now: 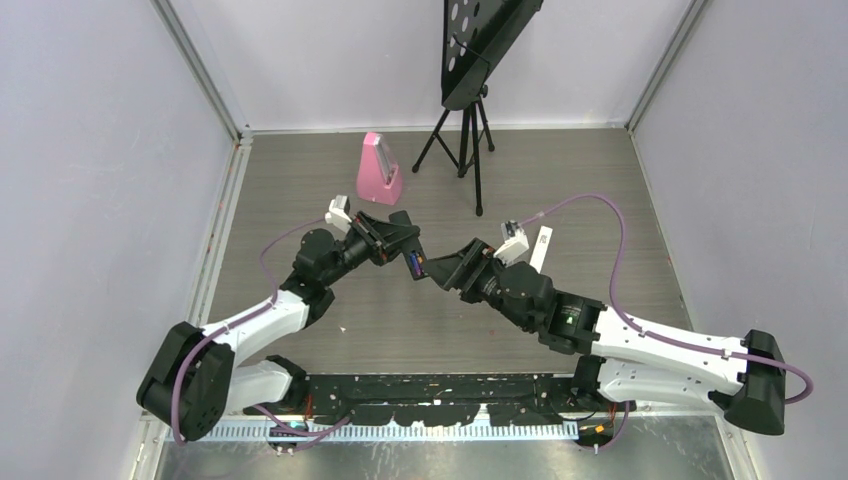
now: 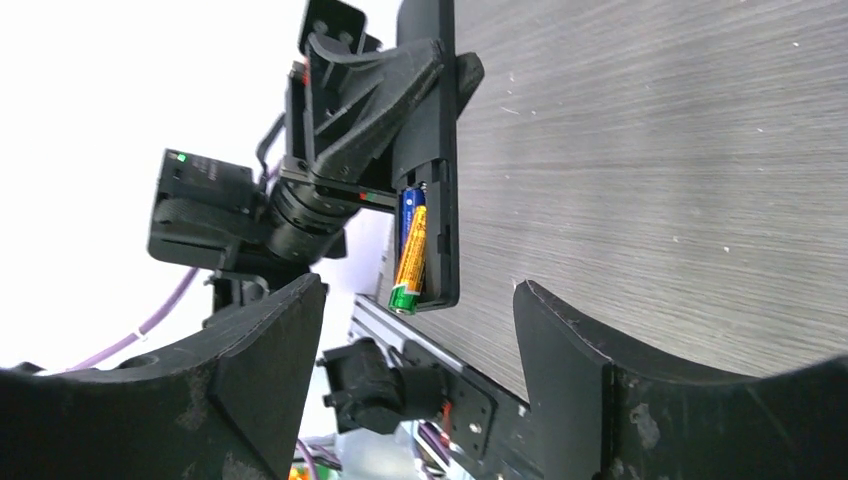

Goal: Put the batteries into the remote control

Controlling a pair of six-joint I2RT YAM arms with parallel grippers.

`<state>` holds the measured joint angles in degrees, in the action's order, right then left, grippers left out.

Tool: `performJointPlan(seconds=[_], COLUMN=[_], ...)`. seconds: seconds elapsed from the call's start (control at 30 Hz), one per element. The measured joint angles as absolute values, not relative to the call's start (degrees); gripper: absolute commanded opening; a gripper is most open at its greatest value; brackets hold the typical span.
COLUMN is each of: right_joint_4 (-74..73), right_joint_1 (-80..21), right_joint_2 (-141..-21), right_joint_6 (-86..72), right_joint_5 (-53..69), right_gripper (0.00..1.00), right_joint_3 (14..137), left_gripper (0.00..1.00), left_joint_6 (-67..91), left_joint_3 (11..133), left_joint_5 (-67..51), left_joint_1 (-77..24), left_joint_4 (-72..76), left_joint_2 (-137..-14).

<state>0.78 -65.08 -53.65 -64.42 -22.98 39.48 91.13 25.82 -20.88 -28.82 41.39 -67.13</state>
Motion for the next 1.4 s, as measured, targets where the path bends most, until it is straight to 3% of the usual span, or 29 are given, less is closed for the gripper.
performJointPlan(seconds=[0.17,0.47,1.03,1.4], right_joint_4=[7.90,19.99,22.92,22.96], right_joint_1=[-65.06,-65.08,-65.08,-65.08], right_joint_2=[-52.88,-52.90,-54.04,-54.92], right_joint_6=[-66.37,-65.89,-64.01,-63.99], right_joint_5=[-23.97,-24.21,-24.82,-25.23], right_gripper=[0.61,0.66,0.55,0.54], right_joint_3=[36.42,31.92,31.92,31.94], left_gripper=[0.00,0.00,0.00,0.00], left_joint_6=[94.19,100.82,104.64,104.62], left_joint_3=[25.82,25.82,25.82,25.93], left_joint_5=[-20.38,-19.90,-20.23,-20.64], left_joint_1=[-28.82,-28.82,-28.82,-28.82], left_joint_4=[41.54,41.80,44.27,44.14], left_joint_2=[-67.09,-67.02,-67.26,-67.26])
